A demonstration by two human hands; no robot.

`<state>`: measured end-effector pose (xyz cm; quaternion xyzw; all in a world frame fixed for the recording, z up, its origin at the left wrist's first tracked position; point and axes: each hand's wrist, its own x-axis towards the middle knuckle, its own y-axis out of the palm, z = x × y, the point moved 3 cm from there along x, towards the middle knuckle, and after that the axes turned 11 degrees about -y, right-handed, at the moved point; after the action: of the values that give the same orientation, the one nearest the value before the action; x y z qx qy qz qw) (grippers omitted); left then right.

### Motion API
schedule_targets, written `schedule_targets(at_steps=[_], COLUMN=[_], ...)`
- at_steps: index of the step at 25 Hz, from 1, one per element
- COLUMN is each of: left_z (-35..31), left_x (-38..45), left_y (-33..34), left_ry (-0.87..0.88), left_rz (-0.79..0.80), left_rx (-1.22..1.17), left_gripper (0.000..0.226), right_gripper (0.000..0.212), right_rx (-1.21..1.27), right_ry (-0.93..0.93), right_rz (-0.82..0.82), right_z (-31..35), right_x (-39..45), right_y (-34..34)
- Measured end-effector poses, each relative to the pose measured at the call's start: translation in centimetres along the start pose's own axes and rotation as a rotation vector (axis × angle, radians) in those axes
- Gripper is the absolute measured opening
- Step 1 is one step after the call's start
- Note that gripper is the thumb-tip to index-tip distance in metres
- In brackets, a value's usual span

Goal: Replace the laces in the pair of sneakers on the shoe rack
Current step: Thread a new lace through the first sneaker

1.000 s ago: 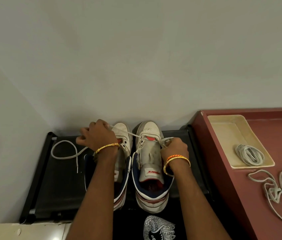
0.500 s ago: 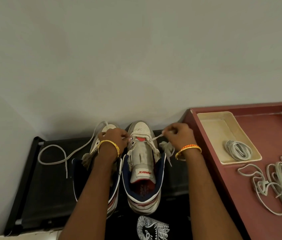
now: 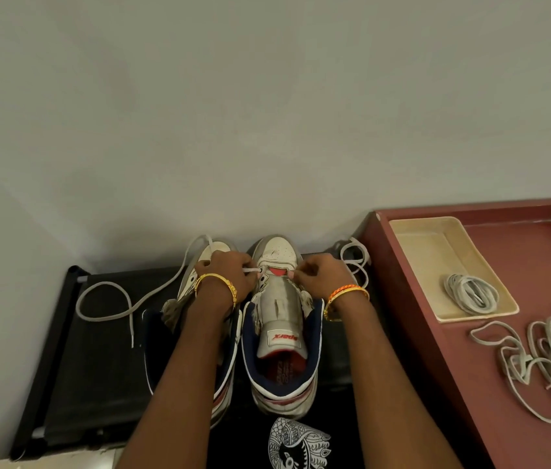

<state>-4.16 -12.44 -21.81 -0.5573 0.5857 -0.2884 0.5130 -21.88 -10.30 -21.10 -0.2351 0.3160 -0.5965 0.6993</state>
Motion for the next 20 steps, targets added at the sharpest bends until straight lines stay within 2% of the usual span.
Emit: schedule_targets(at_steps=[6, 10, 14, 18, 20], left_z=[-0.1, -0.5, -0.8, -0.2, 0.1], left_x=[-0.2, -0.2, -0.6, -0.8, -1.2], left_y=[-0.2, 0.0, 0.2, -0.4, -0.7], left_ry=[-0.045, -0.091, -0.120, -0.077, -0.047], left_rz=[-0.041, -0.065, -0.082, -0.097, -0.082], left_rx=[-0.053, -0.046, -0.016, -0.095, -0.158], left_gripper=[0.021, 0.019, 0.019, 0.014, 0.010], right_gripper=[0.014, 0.023, 0.016, 0.037, 0.040], right_rx=[0.124, 0.155, 0.113, 0.085, 0.210], right_ry=[0.105, 0.139, 0.153, 0.189, 0.188], right_rz=[-0.069, -0.065, -0.054, -0.060, -0.126], right_z=[-0.9, -1.2, -1.2, -1.0, -0.6], right_x=[1.0, 1.0, 1.2, 0.9, 0.4], right_y=[0.7, 1.1, 1.1, 0.6, -0.2])
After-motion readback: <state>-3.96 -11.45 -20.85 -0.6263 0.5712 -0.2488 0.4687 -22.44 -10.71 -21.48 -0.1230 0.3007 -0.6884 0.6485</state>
